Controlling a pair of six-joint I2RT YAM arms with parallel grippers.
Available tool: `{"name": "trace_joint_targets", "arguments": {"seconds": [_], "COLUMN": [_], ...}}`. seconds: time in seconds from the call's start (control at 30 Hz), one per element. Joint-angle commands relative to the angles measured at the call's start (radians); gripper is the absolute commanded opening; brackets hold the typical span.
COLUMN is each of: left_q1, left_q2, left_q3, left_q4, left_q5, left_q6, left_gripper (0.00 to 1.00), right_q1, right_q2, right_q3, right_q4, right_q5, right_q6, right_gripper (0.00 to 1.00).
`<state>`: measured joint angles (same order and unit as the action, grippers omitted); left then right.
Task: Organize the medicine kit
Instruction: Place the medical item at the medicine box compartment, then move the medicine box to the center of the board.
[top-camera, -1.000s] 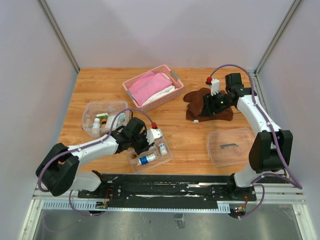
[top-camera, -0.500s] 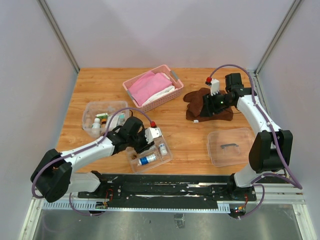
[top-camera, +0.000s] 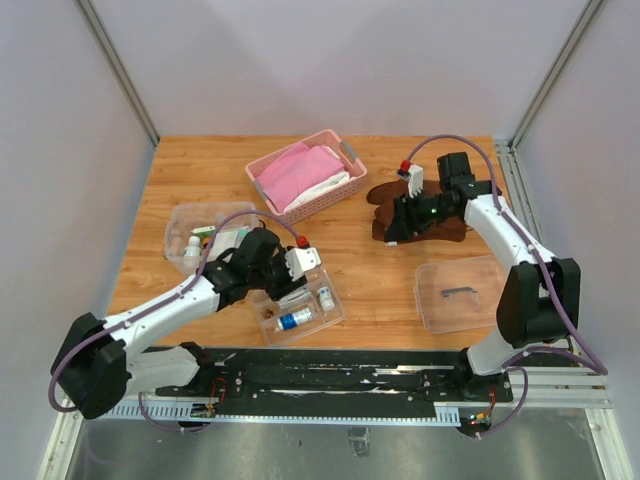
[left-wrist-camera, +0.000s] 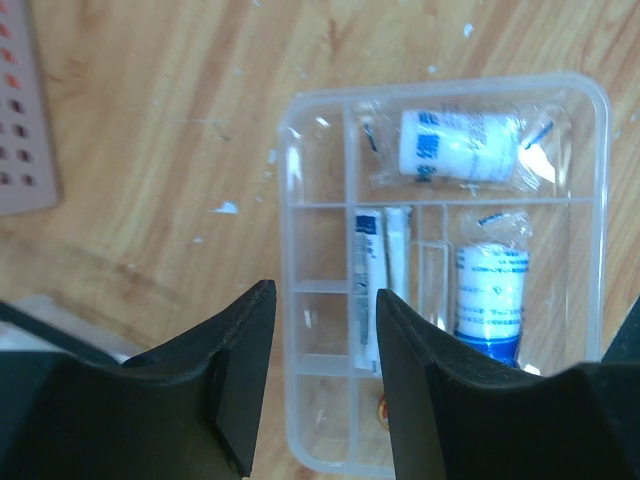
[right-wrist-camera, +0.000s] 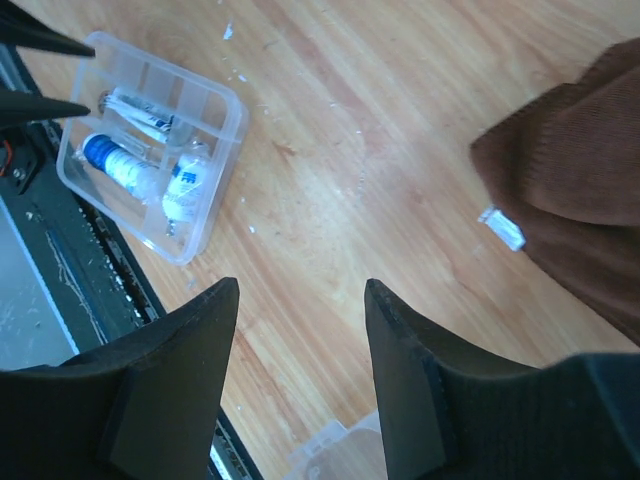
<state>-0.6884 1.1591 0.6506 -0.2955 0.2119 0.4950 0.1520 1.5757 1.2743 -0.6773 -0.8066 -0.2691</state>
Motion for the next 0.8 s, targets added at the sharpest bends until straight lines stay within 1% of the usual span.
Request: {"name": "trace_joint_targets", "arguments": {"seconds": [0.0, 0.1, 0.23, 0.4, 0.5, 0.6, 0.67, 0.77], "left_q1": [0.009, 0.038, 0.129, 0.241, 0.314, 0.413, 0.487, 0.541], "left_q2": [-0.079, -0.104, -0.123, -0.131, -0.13, -0.099, -0.053, 0.018], "left_q3": [0.066, 0.091, 0.121, 0.147, 0.167, 0.207, 0.246, 0.289], "left_q4": [0.007, 0.02, 0.052, 0.079, 0.083, 0.064, 0.035, -0.011], "left_q5": [-0.101, -0.148, -0.132, -0.11, -0.103, -0.062, 0.01, 0.085], "left_q6": [0.023, 0.028, -0.005, -0.059, -0.119, -0.205, -0.24, -0.284], "left_gripper": [0.51, 0.56, 0.63, 0.64, 0.65, 0.66, 0.66, 0.68], "right_q1": [0.055, 0.104, 0.186, 0.275, 0.309, 0.322, 0.323, 0.326], "right_q2": [-0.007, 0.016, 0.053, 0.099, 0.127, 0.145, 0.158, 0.173], "right_q3": [-0.051, -0.069, -0.083, -0.095, -0.092, -0.086, -0.079, -0.069], "right_q4": [0.071, 0.096, 0.1, 0.101, 0.095, 0.092, 0.088, 0.078], "right_q5": [-0.078, -0.084, -0.072, -0.073, -0.073, -0.074, -0.077, -0.089], "right_q6": [0.048, 0.07, 0.068, 0.073, 0.067, 0.056, 0.052, 0.044], "right_gripper": [0.56, 0.57, 0.58, 0.58, 0.58, 0.58, 0.58, 0.58]}}
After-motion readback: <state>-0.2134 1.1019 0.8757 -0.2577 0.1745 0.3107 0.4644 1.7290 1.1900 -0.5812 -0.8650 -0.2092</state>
